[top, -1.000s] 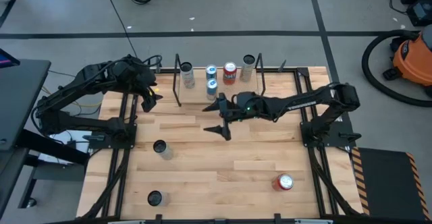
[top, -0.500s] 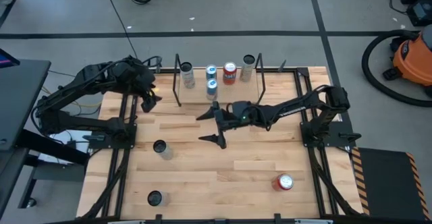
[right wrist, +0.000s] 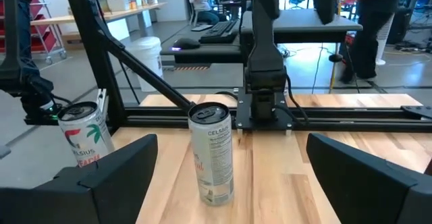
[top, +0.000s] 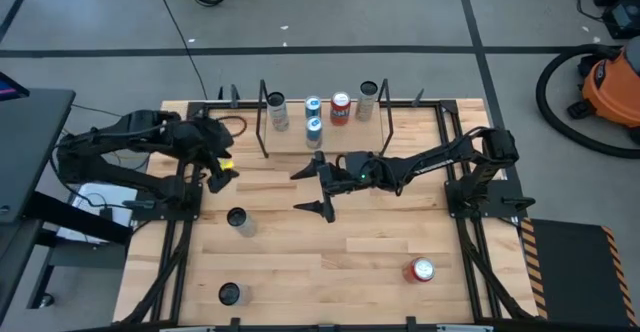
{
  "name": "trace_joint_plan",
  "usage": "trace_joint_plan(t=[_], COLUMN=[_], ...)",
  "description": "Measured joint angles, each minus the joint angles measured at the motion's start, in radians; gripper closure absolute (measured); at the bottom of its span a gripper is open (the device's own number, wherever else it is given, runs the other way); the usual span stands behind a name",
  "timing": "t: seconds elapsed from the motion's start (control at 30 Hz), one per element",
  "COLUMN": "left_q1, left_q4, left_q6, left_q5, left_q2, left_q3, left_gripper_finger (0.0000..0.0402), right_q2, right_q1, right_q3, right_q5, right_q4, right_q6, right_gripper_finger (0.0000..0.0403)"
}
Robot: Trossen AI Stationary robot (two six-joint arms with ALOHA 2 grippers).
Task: Place canned beverage on shelf
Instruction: Put the white yellow soda can on the shelf aligned with the other white yellow soda can
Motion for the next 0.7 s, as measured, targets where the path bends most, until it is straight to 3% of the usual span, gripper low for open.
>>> trace_joint_plan(t=[0.7], left_q1=[-0.369], left_q4=[-0.051], left_q6=[-0.3], left_q5=[-0.076], left_q2=[0.165], left_q3=[-0.001], left_gripper_finger=[0.0102], right_q2=[-0.001], right_q1=[0.0], right_q3=[0.0], right_q5=[0.0], right_q4=[-0.015], right_q6=[0.029], right_gripper_finger=[0.0014])
